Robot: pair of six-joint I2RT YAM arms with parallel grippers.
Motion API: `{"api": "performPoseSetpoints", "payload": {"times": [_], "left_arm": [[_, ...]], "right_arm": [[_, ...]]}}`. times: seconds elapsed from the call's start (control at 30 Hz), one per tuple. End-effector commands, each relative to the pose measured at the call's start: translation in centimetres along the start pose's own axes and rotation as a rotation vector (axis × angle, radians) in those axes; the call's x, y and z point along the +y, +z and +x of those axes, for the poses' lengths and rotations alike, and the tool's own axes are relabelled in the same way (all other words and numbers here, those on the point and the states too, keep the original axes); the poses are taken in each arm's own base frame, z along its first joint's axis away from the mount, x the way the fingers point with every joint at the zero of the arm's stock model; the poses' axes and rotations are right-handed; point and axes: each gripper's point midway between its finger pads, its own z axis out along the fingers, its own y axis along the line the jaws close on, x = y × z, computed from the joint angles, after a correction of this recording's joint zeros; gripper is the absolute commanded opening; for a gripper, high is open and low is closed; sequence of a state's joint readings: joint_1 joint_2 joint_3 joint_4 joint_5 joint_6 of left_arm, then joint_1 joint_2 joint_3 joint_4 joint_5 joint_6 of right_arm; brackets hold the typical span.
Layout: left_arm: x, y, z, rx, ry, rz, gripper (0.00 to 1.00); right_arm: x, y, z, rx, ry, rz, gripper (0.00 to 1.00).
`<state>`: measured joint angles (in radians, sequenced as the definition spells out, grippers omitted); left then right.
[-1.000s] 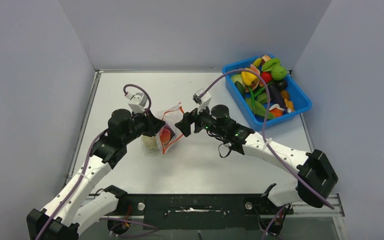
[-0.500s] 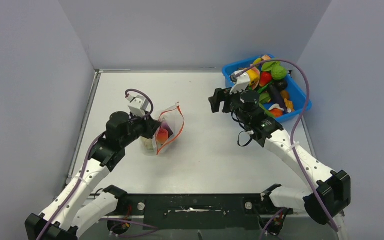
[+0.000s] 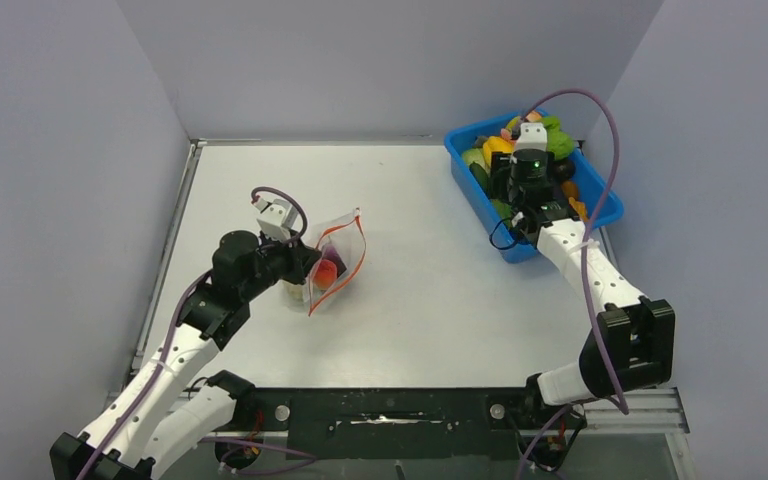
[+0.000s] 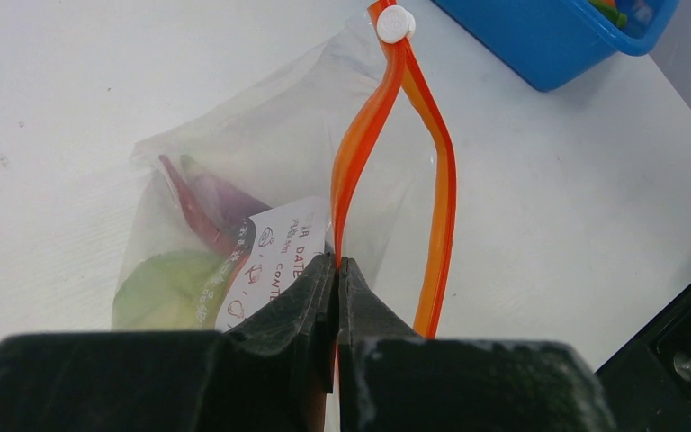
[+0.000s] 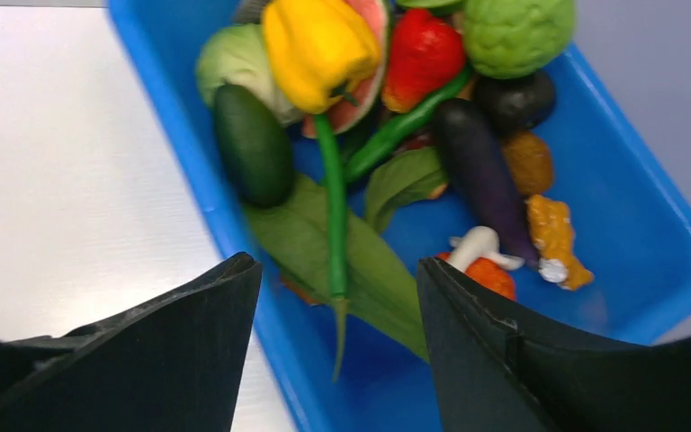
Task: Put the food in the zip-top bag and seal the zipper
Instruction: Pick up the fake vegetable from the bin.
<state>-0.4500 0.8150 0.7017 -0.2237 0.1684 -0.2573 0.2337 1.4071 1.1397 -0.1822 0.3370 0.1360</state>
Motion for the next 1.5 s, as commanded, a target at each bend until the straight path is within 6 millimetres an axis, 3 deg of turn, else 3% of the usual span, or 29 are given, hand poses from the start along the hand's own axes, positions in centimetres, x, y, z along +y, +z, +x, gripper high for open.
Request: {"api": "performPoseSetpoints", "payload": {"times": [0.0,0.17,0.3,0.5,0.63,1.03,1.37,1.47], "left_arm": [[-0.3,-0.3,-2.1,-0.081,0.027,0.014,0.0],[-0.2,-0.4,-2.2,-0.085,0.028,0.006,0.0],[-0.1,-0.5,-2.2,-0.09,0.03,0.001,0.0],[-0.1,-0.8,-2.4,-0.1,0.034,-0.005,0.0],[0.0,-0.7,-2.3,-0.096,0.033,-0.008,0.0],[0.1,-0.8,-2.3,-0.101,0.035,-0.014,0.0],[0.0,-0.7,-2.1,-0.093,0.032,-0.004,0.0],[0.1,-0.9,-2.3,-0.104,0.032,-0.011,0.0]], "right_arm": [[-4.5,1.1,-3.6,-0.087,-0.043,0.159,0.63],[-7.7,3.5,-3.4,-0.062,-0.092,0.232,0.58],[-10.2,5.7,-1.8,0.002,-0.145,0.263,0.54],[-11.5,9.2,0.2,0.068,-0.233,0.237,0.52],[-12.8,10.7,1.0,0.088,-0.294,0.29,0.56],[-14.2,14.6,2.7,0.153,-0.388,0.28,0.61],[-13.5,17.0,5.8,0.234,-0.404,0.218,0.63],[-13.1,17.1,5.9,0.237,-0.388,0.202,0.61]]}}
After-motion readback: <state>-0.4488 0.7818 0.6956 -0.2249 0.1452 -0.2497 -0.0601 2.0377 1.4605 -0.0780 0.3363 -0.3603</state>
